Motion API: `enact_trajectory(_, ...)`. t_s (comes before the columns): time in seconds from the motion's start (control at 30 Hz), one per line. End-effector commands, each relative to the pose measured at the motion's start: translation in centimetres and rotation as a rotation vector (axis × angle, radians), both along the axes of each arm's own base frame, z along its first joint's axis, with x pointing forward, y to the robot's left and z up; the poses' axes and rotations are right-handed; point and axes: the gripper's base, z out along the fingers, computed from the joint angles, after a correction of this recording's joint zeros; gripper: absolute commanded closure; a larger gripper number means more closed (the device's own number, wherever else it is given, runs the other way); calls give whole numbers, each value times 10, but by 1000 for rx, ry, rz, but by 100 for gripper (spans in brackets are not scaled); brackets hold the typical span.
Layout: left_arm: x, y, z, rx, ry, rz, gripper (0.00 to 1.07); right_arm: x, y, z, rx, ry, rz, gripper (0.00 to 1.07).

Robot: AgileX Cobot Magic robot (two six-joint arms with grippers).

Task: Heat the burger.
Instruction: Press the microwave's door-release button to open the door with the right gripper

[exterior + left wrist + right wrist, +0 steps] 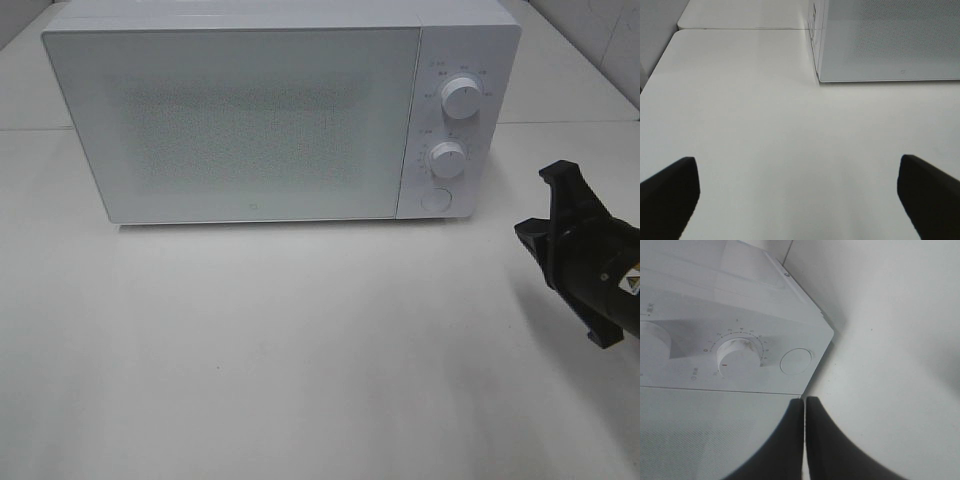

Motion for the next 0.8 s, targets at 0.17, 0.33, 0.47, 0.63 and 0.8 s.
enact_trajectory(0.17, -2, 0, 0, -5, -23, -3, 2, 32, 18, -2, 151, 7, -73, 107)
enact_trajectory(0.33, -2, 0, 0, -5, -23, -3, 2, 49, 26, -12, 245, 43, -127, 107)
enact_trajectory(0.47, -2, 0, 0, -5, -23, -3, 2, 61, 32, -19, 289, 57, -154, 107)
enact_trajectory(0.63, -2, 0, 0, -5, -23, -3, 2, 74, 40, -28, 288, 100, -160, 107)
enact_trajectory(0.8, -2, 0, 0, -5, -23, -3, 2, 84, 43, -36, 295, 113, -174, 107)
